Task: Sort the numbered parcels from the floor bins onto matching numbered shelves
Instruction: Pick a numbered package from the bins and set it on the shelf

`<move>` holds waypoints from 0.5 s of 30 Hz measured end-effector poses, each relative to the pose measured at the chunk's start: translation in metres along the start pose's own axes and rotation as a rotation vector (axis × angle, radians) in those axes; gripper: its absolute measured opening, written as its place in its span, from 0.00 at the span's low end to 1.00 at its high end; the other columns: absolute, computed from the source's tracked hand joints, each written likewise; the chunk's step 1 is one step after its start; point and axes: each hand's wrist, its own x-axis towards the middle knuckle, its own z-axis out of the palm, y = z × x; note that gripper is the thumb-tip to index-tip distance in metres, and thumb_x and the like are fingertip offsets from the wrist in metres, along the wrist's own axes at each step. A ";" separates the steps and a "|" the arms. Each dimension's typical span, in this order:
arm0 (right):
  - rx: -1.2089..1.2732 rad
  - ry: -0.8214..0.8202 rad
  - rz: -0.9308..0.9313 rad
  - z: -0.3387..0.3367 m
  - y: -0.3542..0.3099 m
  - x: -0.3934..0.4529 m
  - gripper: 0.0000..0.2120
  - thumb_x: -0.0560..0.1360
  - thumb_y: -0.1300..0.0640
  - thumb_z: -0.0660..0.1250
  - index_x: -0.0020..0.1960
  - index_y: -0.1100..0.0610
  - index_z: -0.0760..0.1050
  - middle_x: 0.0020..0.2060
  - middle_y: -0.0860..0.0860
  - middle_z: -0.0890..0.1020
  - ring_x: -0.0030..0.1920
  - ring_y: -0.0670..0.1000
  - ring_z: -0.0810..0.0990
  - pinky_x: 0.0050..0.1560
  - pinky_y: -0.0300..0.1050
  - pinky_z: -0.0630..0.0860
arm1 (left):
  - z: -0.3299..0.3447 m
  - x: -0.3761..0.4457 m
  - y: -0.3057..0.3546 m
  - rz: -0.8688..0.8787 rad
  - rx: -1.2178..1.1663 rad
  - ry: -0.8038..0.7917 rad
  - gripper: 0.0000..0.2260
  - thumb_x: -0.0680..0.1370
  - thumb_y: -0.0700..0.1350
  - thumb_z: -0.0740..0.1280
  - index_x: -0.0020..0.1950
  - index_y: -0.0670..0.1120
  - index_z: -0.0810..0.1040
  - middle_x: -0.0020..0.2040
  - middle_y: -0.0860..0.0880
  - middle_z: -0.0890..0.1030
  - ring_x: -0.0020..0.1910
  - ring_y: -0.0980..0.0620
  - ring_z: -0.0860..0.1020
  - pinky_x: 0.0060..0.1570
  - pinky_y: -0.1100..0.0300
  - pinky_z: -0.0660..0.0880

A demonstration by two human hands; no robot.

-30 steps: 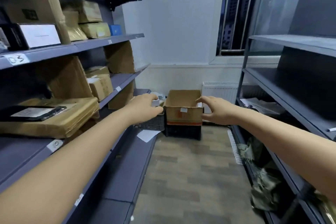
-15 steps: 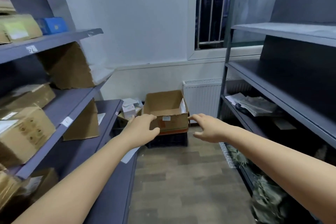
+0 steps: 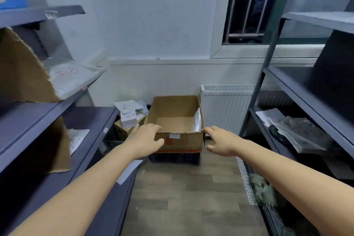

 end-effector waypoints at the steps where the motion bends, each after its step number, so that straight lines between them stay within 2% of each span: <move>1: -0.001 -0.016 -0.001 0.000 0.007 0.017 0.29 0.78 0.51 0.61 0.77 0.51 0.56 0.73 0.52 0.64 0.68 0.56 0.70 0.63 0.53 0.72 | 0.002 0.018 -0.004 -0.004 0.003 -0.020 0.24 0.80 0.53 0.59 0.76 0.50 0.63 0.75 0.51 0.66 0.74 0.50 0.62 0.76 0.50 0.52; 15: 0.074 -0.126 0.095 -0.008 0.082 0.302 0.29 0.79 0.51 0.60 0.77 0.52 0.56 0.74 0.51 0.64 0.70 0.54 0.68 0.65 0.49 0.70 | 0.032 0.332 -0.093 0.078 0.004 -0.224 0.25 0.81 0.54 0.57 0.77 0.50 0.61 0.76 0.50 0.64 0.74 0.51 0.61 0.76 0.50 0.50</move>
